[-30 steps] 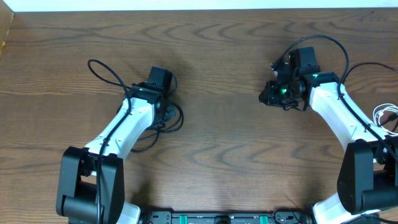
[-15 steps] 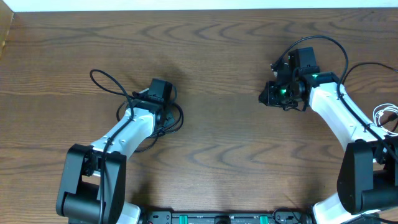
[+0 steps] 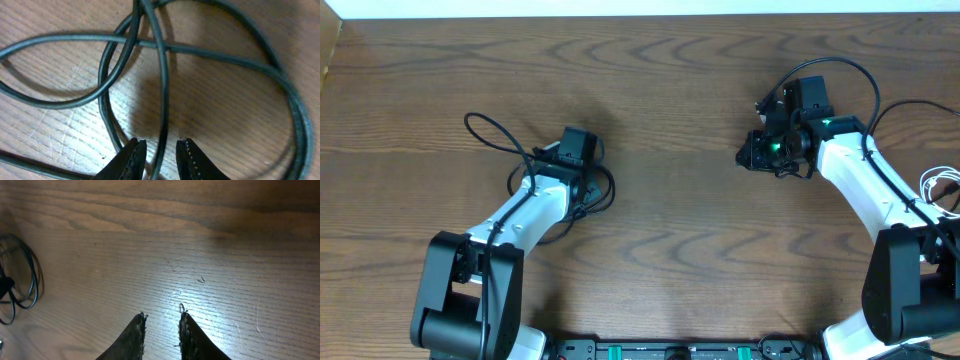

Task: Untangle cables

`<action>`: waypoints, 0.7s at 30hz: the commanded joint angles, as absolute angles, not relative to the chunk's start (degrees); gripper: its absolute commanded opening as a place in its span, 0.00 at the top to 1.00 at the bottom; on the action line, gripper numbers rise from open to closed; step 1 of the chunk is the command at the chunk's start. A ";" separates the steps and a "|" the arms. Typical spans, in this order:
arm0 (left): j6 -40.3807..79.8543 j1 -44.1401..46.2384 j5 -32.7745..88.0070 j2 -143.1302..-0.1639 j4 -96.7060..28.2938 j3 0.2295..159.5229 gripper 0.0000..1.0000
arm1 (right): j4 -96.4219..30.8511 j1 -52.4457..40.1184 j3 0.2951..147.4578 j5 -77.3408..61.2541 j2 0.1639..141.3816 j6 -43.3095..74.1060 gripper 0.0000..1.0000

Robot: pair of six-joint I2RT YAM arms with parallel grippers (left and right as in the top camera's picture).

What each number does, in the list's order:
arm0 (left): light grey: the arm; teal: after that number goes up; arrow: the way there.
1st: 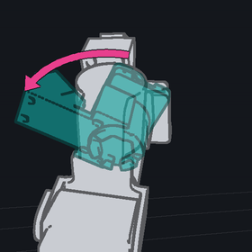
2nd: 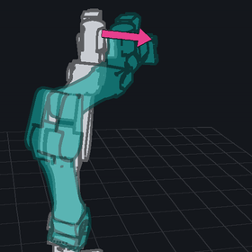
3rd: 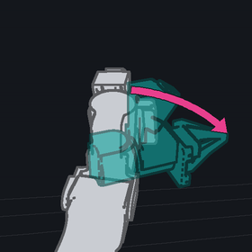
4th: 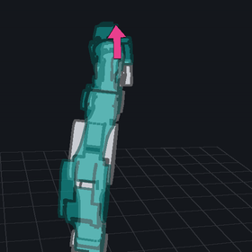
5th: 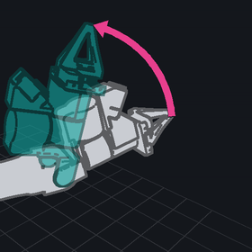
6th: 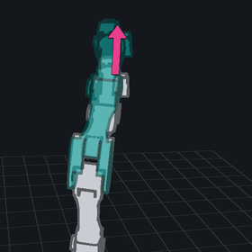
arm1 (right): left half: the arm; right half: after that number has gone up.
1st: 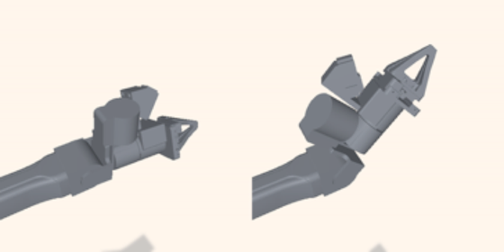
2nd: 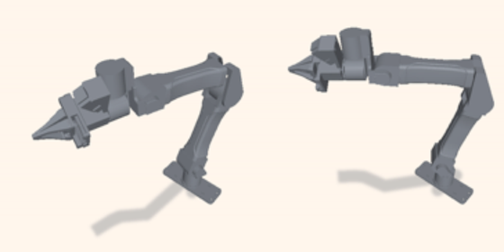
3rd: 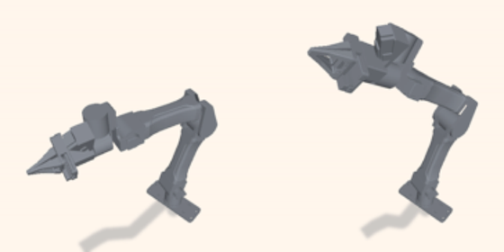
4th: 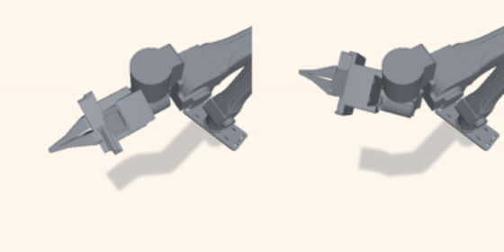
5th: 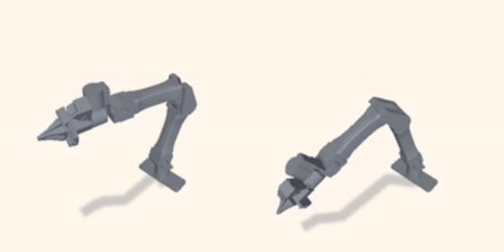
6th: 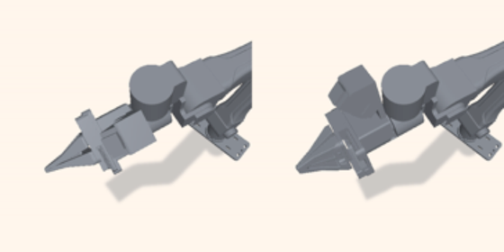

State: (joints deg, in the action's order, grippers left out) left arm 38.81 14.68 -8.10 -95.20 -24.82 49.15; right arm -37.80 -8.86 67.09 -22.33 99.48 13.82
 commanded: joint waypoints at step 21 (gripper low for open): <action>36.12 14.55 -9.45 -71.26 -23.94 48.03 0.92 | -37.45 -9.10 66.74 -25.23 99.79 14.31 0.92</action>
